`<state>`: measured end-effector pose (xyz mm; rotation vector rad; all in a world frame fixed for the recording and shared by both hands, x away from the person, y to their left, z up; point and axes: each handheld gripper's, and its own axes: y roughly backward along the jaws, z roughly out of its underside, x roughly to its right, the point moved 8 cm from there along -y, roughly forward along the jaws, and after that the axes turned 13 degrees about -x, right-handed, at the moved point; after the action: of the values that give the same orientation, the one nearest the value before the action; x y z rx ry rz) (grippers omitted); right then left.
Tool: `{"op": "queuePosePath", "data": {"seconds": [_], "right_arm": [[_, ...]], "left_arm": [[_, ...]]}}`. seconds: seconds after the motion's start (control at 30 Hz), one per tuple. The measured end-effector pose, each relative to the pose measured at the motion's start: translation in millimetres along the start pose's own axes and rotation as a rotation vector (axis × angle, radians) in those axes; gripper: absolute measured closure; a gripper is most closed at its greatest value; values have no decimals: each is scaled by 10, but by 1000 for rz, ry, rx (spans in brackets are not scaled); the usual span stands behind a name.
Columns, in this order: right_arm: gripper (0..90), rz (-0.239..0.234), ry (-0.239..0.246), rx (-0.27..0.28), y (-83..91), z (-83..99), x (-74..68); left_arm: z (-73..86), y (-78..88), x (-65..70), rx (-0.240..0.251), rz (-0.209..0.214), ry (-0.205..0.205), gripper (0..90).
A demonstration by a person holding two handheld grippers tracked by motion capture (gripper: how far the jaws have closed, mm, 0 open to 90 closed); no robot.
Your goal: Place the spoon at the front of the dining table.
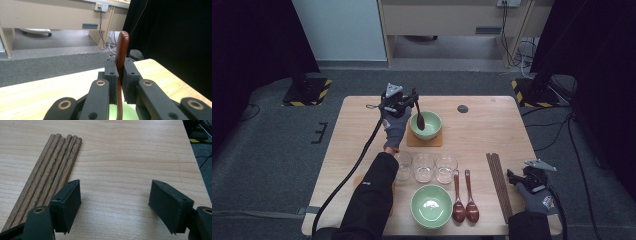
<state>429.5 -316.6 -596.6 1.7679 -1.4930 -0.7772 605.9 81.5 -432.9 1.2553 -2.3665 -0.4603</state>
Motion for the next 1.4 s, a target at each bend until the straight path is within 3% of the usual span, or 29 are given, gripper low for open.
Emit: {"op": "queuePosePath", "data": {"seconds": [0.3,0.6,1.4], "right_arm": [[244,0,0,-1,-1,0,0],[201,0,0,-8,-9,1,0],[200,2,-3,-9,-10,0,10]], "left_arm": [[63,-54,41,-26,2,-11,833],[98,-84,6,-50,-12,-12,833],[224,-158,-29,-115,-37,-28,827]]}}
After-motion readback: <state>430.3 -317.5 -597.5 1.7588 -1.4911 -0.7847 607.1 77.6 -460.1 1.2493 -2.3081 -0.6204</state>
